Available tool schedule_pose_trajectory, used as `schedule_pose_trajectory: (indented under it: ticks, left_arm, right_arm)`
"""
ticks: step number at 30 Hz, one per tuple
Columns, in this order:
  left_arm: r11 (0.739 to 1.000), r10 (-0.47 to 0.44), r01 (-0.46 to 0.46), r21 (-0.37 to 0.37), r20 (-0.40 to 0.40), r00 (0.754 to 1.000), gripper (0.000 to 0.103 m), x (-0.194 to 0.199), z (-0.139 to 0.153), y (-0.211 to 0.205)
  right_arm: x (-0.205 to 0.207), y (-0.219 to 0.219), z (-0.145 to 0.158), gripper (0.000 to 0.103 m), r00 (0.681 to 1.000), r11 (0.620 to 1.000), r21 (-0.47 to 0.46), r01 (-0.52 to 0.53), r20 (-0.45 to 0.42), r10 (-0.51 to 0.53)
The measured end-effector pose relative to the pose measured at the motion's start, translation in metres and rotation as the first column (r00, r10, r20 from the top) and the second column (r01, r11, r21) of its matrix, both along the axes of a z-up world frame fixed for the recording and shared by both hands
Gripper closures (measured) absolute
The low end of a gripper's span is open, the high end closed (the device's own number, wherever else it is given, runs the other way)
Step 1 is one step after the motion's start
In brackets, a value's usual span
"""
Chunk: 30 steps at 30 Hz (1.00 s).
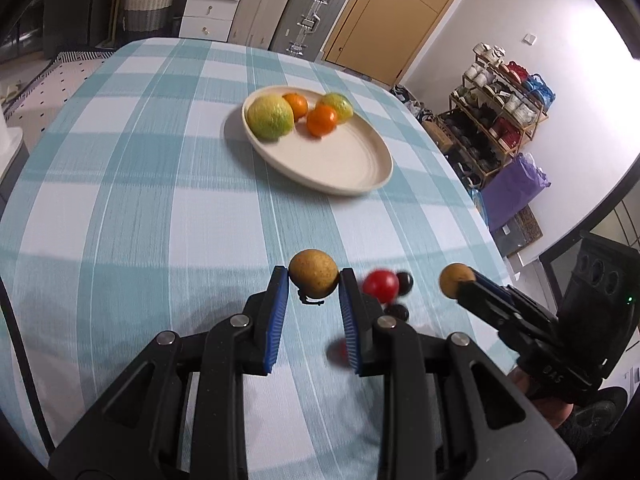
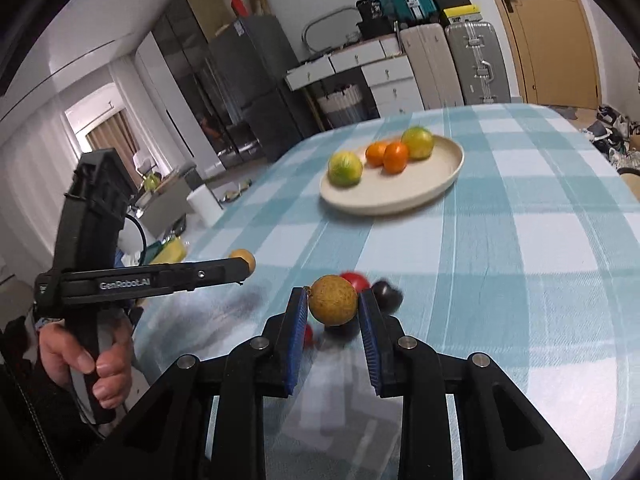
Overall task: Organize fruits
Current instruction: 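Carry both kiwis onto the cream plate and open both tools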
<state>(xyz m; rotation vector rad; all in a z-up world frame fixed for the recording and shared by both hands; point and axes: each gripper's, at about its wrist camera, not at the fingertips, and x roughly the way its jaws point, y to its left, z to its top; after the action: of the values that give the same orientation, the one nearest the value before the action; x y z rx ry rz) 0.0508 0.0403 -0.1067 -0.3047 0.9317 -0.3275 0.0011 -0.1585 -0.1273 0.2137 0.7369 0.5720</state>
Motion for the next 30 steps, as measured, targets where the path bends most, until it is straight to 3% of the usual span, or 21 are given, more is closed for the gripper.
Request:
schedule_pose_trajectory:
  ticks: [13, 30]
  left_arm:
    - [0.999, -0.035, 0.035, 0.000, 0.023, 0.999, 0.080, 0.090, 0.012, -0.026]
    - [0.999, -0.044, 0.044, 0.021, -0.011, 0.999, 0.080, 0.216, 0.016, -0.041]
  right_arm:
    - [0.073, -0.015, 0.023, 0.076, 0.999, 0.998, 0.054, 0.031, 0.026, -0.033]
    - [0.204, -0.018, 0.021, 0.076, 0.994, 0.995, 0.057, 0.087, -0.073, -0.083]
